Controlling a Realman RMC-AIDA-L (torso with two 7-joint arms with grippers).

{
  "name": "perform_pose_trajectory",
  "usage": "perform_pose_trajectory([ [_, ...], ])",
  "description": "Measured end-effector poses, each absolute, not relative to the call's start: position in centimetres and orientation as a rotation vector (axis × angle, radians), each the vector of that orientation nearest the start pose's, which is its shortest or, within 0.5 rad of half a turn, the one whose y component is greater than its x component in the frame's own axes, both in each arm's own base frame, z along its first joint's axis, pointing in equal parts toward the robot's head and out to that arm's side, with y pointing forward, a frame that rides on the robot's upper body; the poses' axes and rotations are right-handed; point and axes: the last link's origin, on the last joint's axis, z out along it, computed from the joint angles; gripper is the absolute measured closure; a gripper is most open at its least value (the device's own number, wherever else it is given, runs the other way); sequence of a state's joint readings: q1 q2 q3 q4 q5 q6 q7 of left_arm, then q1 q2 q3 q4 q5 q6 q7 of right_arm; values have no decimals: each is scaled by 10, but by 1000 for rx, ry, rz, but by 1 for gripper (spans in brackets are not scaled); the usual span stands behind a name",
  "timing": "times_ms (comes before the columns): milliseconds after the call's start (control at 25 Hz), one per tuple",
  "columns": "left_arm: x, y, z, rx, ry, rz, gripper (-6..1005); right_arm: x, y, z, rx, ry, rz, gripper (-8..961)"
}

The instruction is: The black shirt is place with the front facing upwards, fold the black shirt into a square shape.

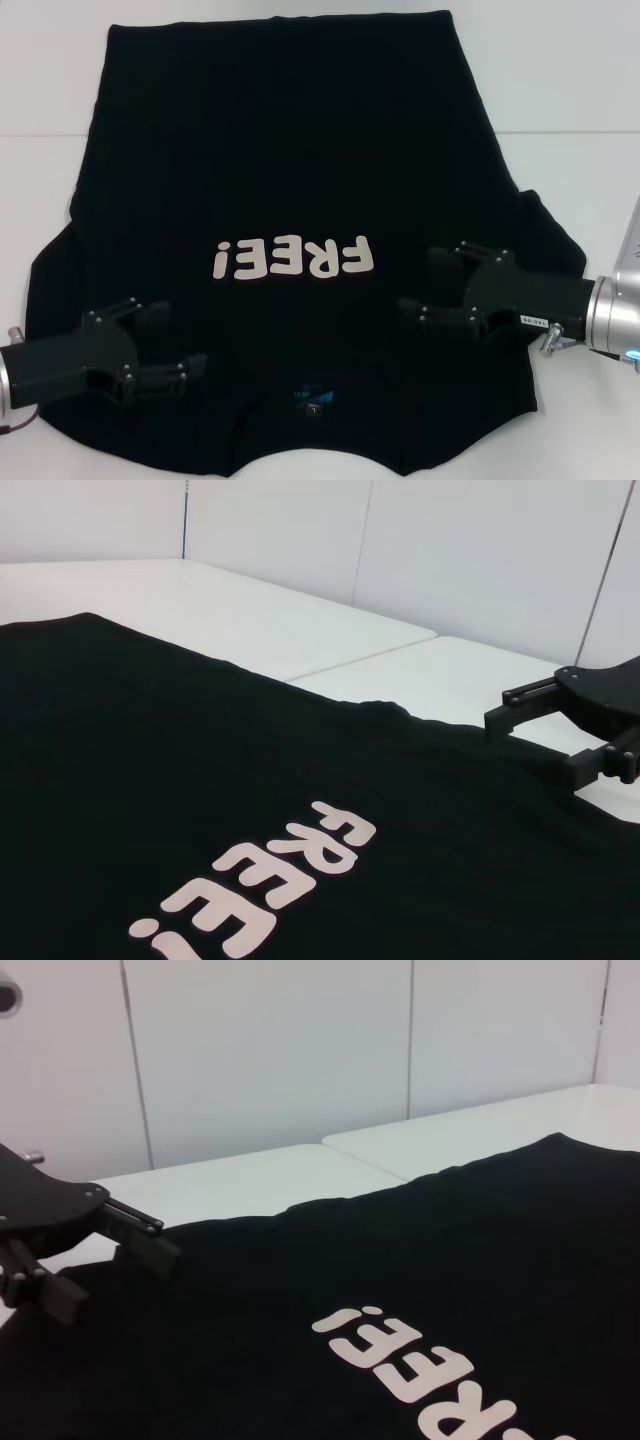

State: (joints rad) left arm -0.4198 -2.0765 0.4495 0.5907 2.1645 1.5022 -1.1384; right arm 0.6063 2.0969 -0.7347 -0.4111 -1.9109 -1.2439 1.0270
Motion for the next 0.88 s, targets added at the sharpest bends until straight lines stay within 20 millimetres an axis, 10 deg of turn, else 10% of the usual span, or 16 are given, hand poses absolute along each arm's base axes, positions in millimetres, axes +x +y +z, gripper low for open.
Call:
perform_pose_trajectory([
  [560, -334, 291, 7, -2550, -677, -555, 49, 265, 353, -51, -2630, 395, 554, 69],
  [880, -355, 303, 61, -2219, -1308, -755, 50, 263, 355, -50, -2624, 395, 558, 70],
])
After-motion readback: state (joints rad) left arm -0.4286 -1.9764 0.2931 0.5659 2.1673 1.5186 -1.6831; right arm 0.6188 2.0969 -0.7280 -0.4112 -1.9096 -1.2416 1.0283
